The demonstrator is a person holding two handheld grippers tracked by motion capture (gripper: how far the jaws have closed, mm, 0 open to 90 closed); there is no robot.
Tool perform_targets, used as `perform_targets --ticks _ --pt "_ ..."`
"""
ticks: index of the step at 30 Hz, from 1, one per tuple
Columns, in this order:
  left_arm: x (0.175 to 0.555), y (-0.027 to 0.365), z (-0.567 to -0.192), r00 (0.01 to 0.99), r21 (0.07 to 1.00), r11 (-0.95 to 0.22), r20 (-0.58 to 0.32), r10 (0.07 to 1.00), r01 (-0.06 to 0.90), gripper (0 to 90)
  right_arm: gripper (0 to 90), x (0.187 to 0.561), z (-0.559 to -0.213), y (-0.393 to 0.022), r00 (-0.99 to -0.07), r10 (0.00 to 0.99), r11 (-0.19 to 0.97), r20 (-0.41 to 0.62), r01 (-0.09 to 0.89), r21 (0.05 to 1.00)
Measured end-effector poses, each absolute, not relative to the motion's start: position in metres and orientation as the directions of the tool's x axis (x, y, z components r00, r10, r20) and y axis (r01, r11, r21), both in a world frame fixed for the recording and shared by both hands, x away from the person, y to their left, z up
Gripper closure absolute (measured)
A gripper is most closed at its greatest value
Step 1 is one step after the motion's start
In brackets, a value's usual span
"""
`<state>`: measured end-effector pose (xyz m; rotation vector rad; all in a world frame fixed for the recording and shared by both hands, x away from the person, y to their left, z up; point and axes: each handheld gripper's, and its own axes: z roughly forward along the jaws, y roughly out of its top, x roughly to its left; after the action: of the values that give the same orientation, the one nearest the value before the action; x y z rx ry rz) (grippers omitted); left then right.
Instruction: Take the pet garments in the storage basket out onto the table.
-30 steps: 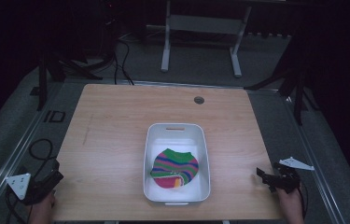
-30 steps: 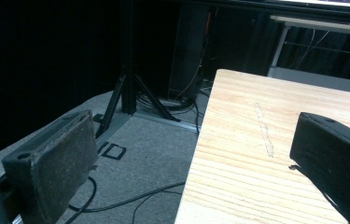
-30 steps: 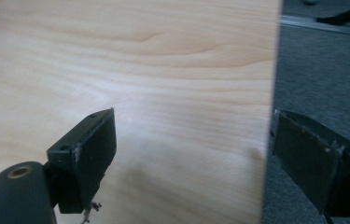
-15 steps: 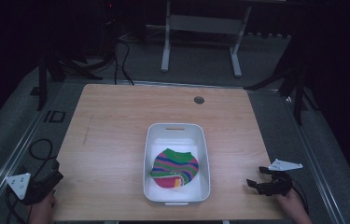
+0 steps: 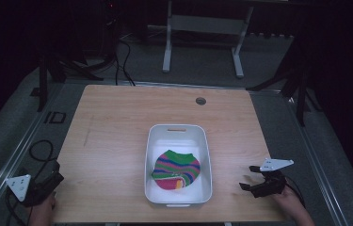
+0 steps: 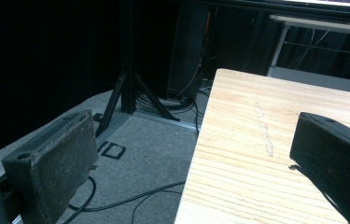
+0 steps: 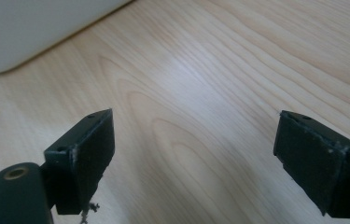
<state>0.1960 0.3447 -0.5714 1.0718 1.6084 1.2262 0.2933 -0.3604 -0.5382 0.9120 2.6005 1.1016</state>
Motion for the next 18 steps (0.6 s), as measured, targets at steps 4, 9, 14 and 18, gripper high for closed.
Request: perform_targets --ticks 4,9,14,18 --pt "0.196 0.345 -0.571 -0.293 0.977 0.16 -0.112 0.95 0.142 1.2 12.2 0.295 -0.534 -0.351 -0.818 0.57 0.562 0.078 0.457 0.689" --pt "0.196 0.344 -0.571 -0.291 0.977 0.157 -0.11 0.95 0.143 1.2 12.2 0.296 -0.526 -0.34 -0.838 0.54 0.576 0.077 0.435 0.693" --pt "0.196 0.344 -0.571 -0.291 0.977 0.156 -0.108 0.951 0.145 1.2 12.6 0.298 -0.509 -0.325 -0.869 0.489 0.595 0.076 0.396 0.699" --pt "0.196 0.344 -0.571 -0.291 0.977 0.156 -0.109 0.951 0.144 1.2 12.6 0.299 -0.497 -0.315 -0.888 0.455 0.609 0.071 0.368 0.703"
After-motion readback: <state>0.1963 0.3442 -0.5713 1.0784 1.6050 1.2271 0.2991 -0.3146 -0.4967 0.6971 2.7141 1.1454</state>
